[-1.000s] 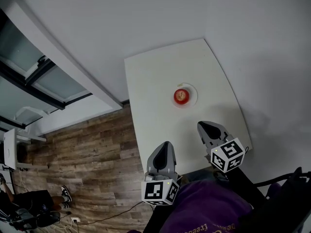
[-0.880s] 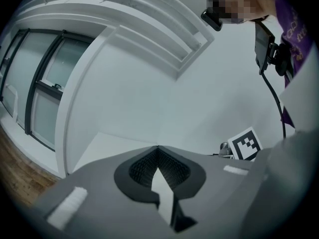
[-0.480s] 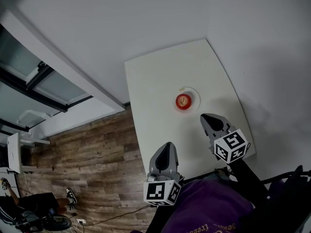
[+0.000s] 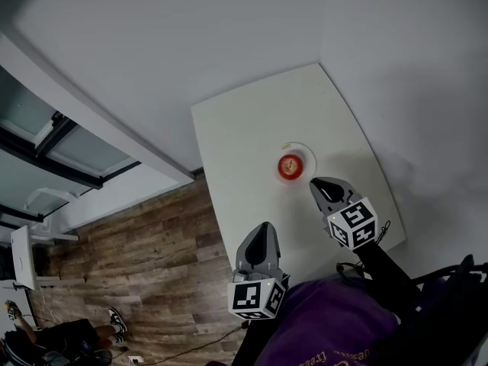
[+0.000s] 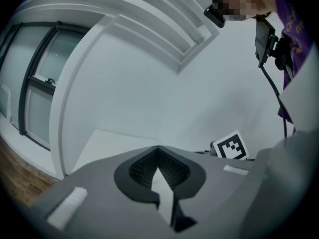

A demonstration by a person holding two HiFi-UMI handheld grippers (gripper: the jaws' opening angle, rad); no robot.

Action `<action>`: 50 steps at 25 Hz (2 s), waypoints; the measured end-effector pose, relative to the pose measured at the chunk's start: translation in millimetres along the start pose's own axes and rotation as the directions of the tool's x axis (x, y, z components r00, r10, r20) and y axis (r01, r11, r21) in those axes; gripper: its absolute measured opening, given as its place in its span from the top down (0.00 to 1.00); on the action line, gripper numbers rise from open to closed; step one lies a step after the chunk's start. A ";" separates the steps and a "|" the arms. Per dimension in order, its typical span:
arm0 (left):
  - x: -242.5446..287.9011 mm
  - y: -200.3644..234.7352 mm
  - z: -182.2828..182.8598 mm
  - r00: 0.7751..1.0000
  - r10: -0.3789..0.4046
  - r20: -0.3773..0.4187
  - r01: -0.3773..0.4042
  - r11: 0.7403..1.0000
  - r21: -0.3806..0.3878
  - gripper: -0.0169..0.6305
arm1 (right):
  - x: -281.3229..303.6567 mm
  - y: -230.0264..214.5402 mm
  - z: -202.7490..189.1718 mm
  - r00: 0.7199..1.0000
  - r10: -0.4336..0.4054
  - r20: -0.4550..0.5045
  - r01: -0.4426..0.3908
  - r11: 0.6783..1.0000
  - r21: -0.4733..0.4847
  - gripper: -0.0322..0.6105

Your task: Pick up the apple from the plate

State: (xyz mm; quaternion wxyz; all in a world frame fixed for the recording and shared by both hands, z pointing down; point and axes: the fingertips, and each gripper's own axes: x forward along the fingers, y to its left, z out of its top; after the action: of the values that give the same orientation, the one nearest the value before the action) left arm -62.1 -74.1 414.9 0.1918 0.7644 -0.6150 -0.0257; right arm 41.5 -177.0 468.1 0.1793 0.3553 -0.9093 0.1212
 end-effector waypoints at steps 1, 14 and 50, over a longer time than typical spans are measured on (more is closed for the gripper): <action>1.4 1.8 -0.3 1.000 -0.001 -0.002 0.001 1.000 -0.004 0.96 | 2.8 0.4 -1.4 1.000 0.002 -0.006 -0.002 1.000 -0.003 0.93; 10.5 25.8 -3.2 1.000 0.016 -0.020 -0.017 0.999 -0.028 0.96 | 42.7 -1.6 -18.9 0.994 0.022 -0.103 -0.025 0.999 -0.032 0.75; 21.9 54.0 -8.2 0.997 0.041 -0.062 -0.043 0.998 -0.035 0.96 | 104.0 -16.6 -45.5 0.972 -0.030 -0.234 -0.008 0.987 -0.164 0.44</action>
State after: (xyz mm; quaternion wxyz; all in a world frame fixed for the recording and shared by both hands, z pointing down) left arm -104.8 -102.0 444.3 0.2246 0.7482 -0.6242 -0.0094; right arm -7.1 -235.8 553.7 0.3151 0.3276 -0.8865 0.0866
